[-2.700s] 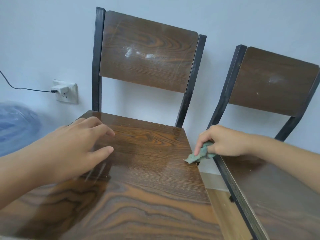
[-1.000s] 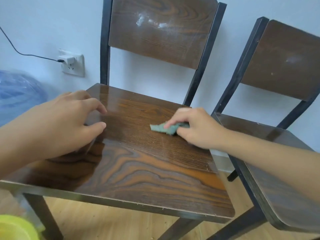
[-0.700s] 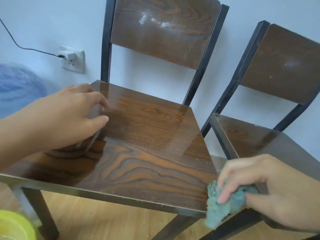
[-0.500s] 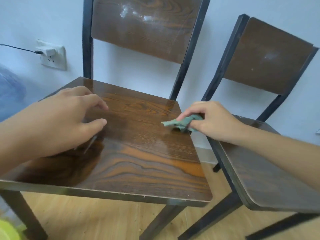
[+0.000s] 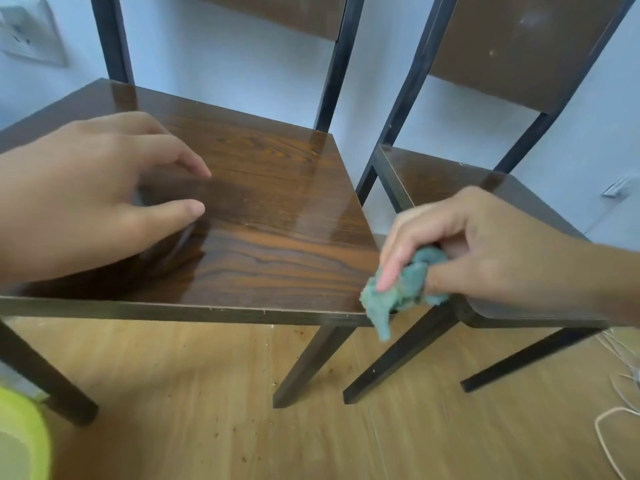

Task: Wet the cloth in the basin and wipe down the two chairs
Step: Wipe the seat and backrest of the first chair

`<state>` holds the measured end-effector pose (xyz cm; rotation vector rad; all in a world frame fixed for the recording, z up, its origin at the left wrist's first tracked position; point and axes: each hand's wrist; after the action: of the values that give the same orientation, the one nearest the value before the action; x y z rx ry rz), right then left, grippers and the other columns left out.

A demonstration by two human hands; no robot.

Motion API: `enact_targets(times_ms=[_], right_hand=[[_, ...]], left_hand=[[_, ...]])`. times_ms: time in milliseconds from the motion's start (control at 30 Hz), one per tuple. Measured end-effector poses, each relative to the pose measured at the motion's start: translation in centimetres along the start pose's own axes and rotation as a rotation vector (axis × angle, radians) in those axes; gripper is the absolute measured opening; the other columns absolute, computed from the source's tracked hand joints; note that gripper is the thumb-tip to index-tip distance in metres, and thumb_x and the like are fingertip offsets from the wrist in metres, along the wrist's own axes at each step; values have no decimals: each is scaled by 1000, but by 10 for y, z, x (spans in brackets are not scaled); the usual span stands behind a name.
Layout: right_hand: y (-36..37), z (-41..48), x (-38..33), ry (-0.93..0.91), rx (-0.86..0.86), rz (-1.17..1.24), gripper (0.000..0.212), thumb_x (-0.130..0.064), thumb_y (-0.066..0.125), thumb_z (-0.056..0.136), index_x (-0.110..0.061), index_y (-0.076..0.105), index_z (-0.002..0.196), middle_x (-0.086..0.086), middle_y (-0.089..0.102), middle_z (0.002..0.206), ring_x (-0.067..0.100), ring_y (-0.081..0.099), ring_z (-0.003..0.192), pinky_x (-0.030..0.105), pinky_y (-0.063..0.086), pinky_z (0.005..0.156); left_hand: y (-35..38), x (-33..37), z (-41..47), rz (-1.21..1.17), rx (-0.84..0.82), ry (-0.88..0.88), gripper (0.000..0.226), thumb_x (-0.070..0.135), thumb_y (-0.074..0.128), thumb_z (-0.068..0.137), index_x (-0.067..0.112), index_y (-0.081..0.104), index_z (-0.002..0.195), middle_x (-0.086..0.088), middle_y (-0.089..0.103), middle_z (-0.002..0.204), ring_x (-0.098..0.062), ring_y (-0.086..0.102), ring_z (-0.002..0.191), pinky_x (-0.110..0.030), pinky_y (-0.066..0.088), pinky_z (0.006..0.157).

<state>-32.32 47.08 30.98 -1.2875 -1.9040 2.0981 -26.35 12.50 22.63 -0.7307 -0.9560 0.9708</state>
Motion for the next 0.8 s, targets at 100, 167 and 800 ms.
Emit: enact_targets(times_ms=[100, 167, 800], right_hand=[[-10, 60, 9, 9, 278, -41, 34, 8, 69, 82, -22, 83, 88, -2, 76, 82, 19, 68, 70, 35, 55, 59], [-4, 102, 11, 13, 370, -108, 37, 7, 64, 82, -23, 83, 89, -11, 72, 80, 4, 62, 63, 18, 44, 52], [8, 127, 4, 11, 349, -166, 41, 6, 68, 80, -33, 80, 77, -9, 72, 85, 6, 63, 72, 11, 40, 50]], left_hand=[[1, 6, 0, 39, 12, -16, 36, 81, 36, 77, 65, 50, 107, 23, 46, 108, -15, 51, 101, -45, 52, 83], [-2, 4, -3, 66, 47, -15, 34, 73, 44, 81, 58, 54, 110, 24, 47, 107, -12, 50, 98, -42, 50, 80], [-36, -8, -8, 58, 48, -222, 47, 56, 50, 80, 36, 65, 119, 12, 53, 111, -14, 58, 107, -36, 47, 94]])
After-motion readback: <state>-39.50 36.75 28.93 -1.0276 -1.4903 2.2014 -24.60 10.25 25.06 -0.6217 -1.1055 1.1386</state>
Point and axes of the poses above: each hand's wrist, its own z-axis towards the middle knuckle, its own y-axis out of the palm, x = y × z
